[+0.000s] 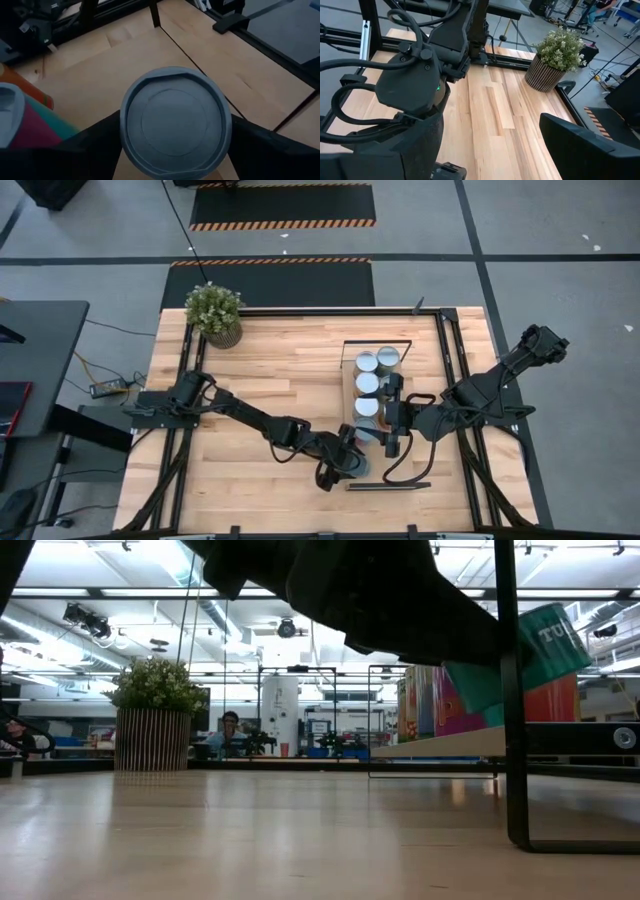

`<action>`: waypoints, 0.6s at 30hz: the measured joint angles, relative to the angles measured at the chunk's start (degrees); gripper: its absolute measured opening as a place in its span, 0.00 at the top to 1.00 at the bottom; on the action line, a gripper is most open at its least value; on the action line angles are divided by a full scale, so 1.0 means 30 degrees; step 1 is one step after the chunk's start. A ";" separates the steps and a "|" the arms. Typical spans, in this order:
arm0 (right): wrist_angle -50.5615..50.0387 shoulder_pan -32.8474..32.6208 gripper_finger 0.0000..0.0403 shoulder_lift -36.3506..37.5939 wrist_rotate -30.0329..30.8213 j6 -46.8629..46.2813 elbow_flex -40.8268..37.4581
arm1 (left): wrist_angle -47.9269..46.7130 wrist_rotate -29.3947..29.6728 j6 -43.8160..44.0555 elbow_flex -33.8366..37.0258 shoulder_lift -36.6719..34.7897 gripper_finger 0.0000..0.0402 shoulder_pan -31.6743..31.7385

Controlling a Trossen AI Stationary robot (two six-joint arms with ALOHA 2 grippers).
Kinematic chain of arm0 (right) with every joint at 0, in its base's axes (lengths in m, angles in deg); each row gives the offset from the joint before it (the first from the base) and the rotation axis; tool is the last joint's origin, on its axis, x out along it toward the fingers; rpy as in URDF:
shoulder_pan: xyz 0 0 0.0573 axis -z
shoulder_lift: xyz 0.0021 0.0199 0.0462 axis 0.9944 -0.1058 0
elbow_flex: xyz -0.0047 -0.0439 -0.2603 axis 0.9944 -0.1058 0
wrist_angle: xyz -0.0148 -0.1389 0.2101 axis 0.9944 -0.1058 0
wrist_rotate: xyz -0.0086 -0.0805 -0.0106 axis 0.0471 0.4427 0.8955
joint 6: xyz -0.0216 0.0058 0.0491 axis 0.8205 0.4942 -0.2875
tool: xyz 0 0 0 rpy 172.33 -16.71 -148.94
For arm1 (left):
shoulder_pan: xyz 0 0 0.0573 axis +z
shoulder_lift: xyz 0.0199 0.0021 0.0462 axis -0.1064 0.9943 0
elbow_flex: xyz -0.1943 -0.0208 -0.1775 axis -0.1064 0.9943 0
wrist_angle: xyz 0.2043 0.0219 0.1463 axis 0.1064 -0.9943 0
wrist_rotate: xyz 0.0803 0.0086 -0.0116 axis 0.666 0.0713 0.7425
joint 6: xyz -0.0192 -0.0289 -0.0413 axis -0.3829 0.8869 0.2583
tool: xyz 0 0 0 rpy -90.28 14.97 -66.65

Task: Pick and place cans onto a shelf
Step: Put the canned tuna on the shelf

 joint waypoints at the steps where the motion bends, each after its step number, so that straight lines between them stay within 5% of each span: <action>1: -0.0006 0.0000 0.16 0.0000 0.0000 -0.0007 0.0000 | 0.0037 0.0000 -0.0003 0.0000 0.0000 0.22 0.0000; 18: -0.0028 0.0000 0.16 0.0000 -0.0007 0.0000 0.0000 | 0.0722 -0.0321 0.1607 0.0009 0.0000 0.21 0.0226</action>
